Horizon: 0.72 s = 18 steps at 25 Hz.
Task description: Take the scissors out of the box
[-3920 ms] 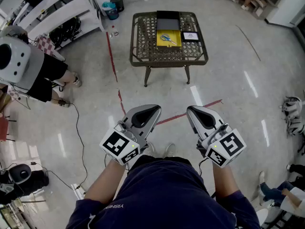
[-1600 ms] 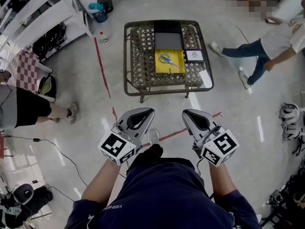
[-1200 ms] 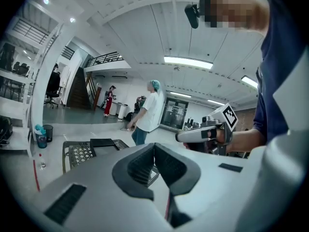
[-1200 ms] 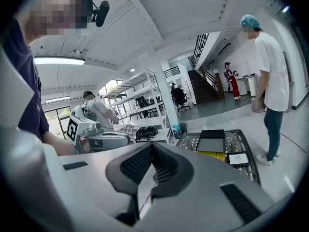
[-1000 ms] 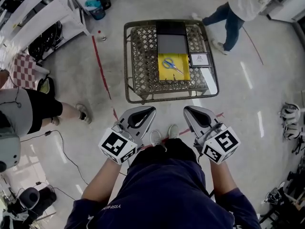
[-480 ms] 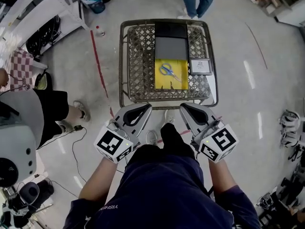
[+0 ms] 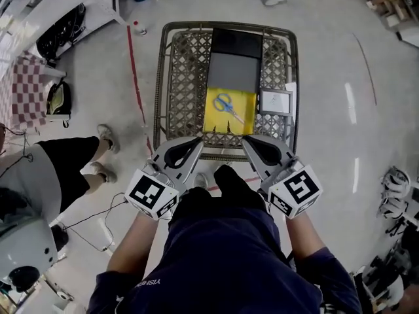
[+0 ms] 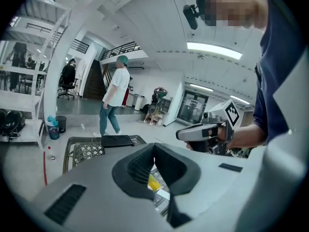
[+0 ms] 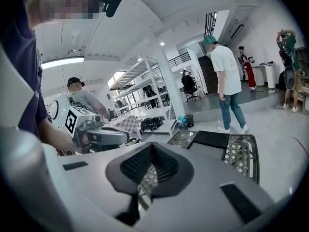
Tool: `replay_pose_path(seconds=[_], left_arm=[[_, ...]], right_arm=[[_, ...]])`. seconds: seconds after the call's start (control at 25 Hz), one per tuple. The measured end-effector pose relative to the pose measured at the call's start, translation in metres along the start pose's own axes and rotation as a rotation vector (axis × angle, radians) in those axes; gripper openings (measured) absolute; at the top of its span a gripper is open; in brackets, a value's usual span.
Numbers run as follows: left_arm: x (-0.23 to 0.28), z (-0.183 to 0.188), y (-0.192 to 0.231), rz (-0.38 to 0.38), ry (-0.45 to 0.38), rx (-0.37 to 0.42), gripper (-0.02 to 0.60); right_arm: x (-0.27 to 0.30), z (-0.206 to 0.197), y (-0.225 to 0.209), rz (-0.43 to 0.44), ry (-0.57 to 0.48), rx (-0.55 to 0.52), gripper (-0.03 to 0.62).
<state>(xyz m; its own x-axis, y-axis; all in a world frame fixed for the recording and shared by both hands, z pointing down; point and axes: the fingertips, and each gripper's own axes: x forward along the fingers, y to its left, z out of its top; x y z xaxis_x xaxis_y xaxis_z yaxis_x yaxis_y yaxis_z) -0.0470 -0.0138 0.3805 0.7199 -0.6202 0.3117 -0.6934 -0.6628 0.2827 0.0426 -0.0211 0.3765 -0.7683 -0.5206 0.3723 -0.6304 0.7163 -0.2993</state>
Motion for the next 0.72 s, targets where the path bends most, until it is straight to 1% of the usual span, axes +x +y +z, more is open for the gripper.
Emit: replay_pose_path(seconds=[0.32,0.56,0.72], left_arm=[[0.044,-0.001,0.027,0.05,0.027,-0.04,0.023],[0.063,-0.014,0.038,0.051,0.052,-0.071,0.023],[0.07,-0.022,0.045,0.041,0.064,-0.084,0.023]], right_arm=[[0.026,-0.007,-0.05,0.025,0.062,-0.029,0.018],[0.042,-0.025,-0.072,0.025,0.113,-0.025,0.018],[0.058,-0.039,-0.084,0.008,0.155,-0.05,0.018]])
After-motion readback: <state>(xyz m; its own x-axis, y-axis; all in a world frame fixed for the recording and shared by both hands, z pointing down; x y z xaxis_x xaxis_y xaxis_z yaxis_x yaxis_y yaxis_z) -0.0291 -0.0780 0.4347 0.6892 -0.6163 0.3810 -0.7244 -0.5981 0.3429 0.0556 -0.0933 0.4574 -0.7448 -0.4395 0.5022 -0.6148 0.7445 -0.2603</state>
